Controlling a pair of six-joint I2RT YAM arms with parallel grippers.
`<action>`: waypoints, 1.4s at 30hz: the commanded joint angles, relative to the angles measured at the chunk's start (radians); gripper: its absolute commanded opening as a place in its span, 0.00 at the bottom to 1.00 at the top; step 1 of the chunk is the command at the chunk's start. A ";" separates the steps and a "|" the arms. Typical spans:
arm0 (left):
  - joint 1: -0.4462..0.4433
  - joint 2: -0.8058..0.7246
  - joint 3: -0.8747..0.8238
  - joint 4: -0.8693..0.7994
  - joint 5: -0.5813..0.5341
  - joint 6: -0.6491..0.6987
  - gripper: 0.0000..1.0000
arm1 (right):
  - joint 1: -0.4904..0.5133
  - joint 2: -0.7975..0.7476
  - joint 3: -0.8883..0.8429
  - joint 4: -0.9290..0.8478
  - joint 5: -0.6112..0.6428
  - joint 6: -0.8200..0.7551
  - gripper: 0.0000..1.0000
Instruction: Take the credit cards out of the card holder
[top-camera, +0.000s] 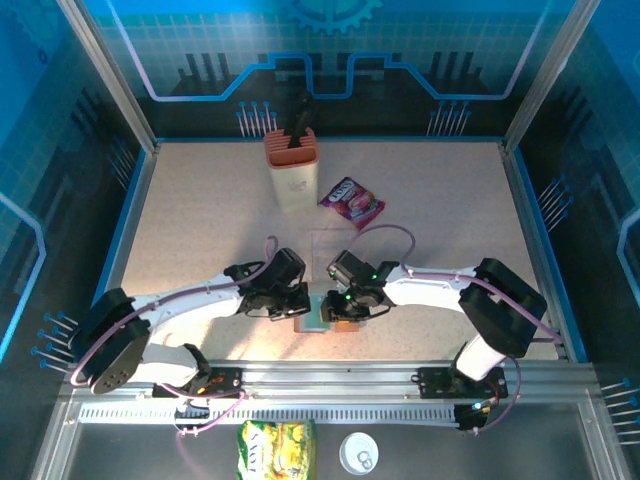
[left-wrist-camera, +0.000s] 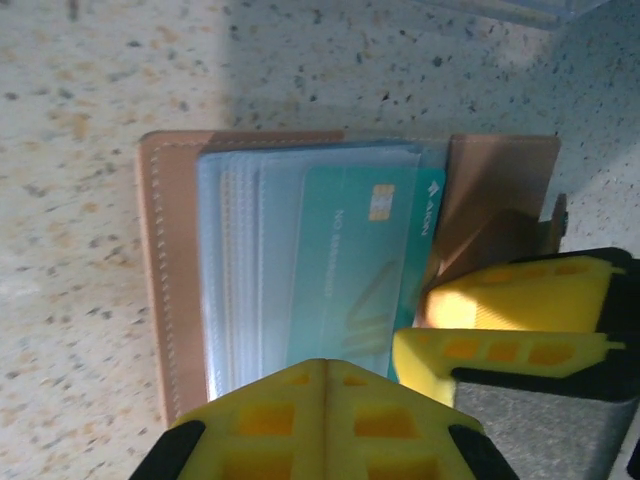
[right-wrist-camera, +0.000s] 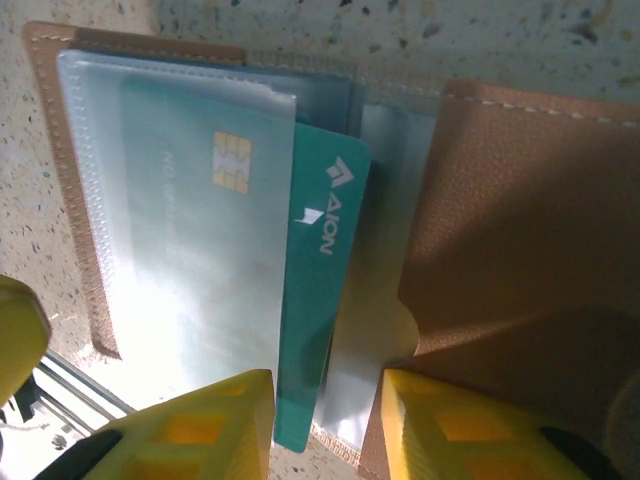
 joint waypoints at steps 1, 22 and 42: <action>-0.004 0.049 0.043 0.038 0.056 -0.008 0.00 | -0.011 -0.016 -0.015 0.045 -0.039 0.022 0.33; -0.008 0.121 0.009 -0.049 -0.055 0.047 0.00 | -0.052 -0.074 -0.116 0.291 -0.163 0.072 0.27; -0.008 0.104 -0.008 -0.059 -0.062 0.046 0.00 | -0.063 0.034 -0.070 0.226 -0.158 0.040 0.23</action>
